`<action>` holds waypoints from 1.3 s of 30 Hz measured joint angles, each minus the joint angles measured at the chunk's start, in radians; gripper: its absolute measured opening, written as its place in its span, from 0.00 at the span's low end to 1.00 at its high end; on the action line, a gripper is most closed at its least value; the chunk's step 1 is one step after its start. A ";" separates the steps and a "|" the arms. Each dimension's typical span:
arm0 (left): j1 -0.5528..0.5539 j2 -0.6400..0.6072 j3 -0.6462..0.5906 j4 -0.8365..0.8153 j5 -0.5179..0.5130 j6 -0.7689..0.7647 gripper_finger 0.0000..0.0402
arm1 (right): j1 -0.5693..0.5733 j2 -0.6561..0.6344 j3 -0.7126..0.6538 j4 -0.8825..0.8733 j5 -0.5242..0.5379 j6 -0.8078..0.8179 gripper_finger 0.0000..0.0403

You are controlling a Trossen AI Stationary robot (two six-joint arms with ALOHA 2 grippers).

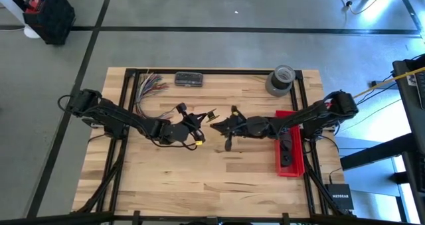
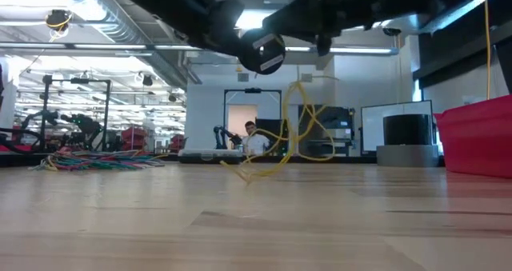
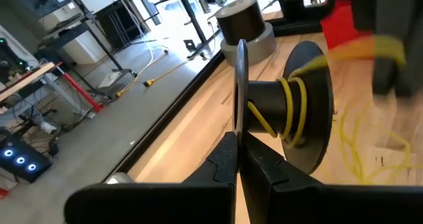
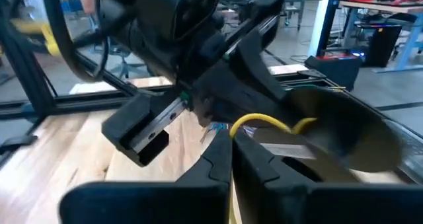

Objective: Coil cords
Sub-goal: Coil the yellow wire onto the black spool

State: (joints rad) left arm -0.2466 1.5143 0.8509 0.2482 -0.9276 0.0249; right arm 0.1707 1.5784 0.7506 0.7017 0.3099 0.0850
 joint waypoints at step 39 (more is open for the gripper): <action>-0.073 -0.076 0.005 0.099 0.041 -0.036 0.00 | 0.097 -0.249 -0.014 -0.761 0.131 -0.092 0.36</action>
State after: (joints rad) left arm -0.3201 1.4380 0.8562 0.3470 -0.8862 -0.0114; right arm 0.2680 1.3297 0.7365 -0.0597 0.4413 -0.0071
